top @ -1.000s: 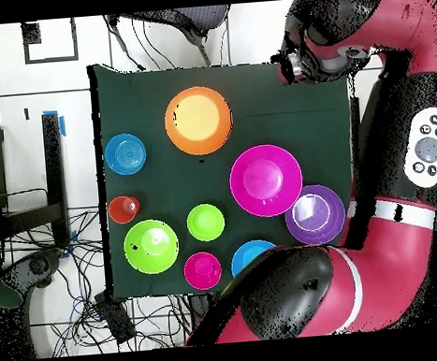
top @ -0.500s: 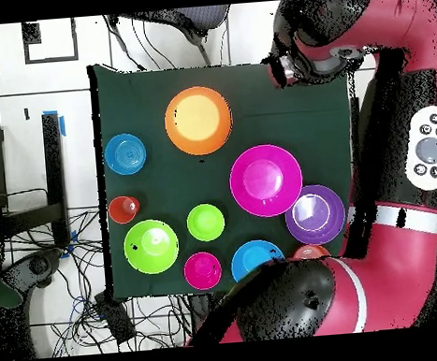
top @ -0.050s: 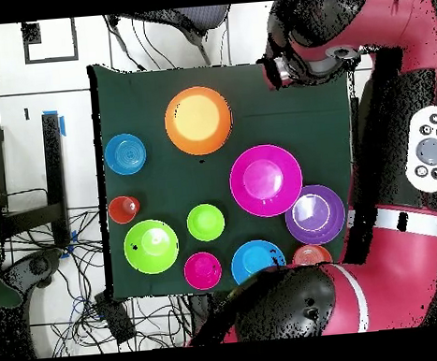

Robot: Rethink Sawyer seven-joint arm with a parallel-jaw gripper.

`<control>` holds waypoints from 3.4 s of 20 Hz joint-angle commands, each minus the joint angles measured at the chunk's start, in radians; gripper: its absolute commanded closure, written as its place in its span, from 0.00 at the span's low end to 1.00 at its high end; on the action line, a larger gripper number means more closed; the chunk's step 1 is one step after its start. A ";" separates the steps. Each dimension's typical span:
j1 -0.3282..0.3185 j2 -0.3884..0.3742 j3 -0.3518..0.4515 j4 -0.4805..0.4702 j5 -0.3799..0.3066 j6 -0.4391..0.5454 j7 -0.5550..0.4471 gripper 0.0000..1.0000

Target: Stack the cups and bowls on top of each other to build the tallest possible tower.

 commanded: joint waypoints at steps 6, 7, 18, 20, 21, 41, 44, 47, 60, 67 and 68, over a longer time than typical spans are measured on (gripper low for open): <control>0.059 0.181 0.113 -0.092 -0.005 -0.102 -0.159 0.00; 0.061 0.183 0.115 -0.105 -0.008 -0.095 -0.161 0.00; 0.078 0.168 0.090 -0.104 0.017 -0.118 -0.130 0.00; 0.092 0.152 0.070 -0.089 0.010 -0.121 -0.102 0.00; 0.097 0.144 0.063 -0.082 0.010 -0.122 -0.090 0.00; 0.227 0.142 0.021 -0.090 0.047 -0.239 0.196 0.00; 0.251 0.172 0.020 -0.121 0.040 -0.266 0.226 0.00; 0.265 0.181 0.018 -0.128 0.044 -0.283 0.247 0.00; 0.316 0.154 0.015 -0.057 0.107 -0.317 0.330 0.00; 0.259 0.014 0.015 0.268 0.266 -0.331 0.252 0.00; 0.256 -0.005 0.007 0.301 0.275 -0.325 0.243 0.00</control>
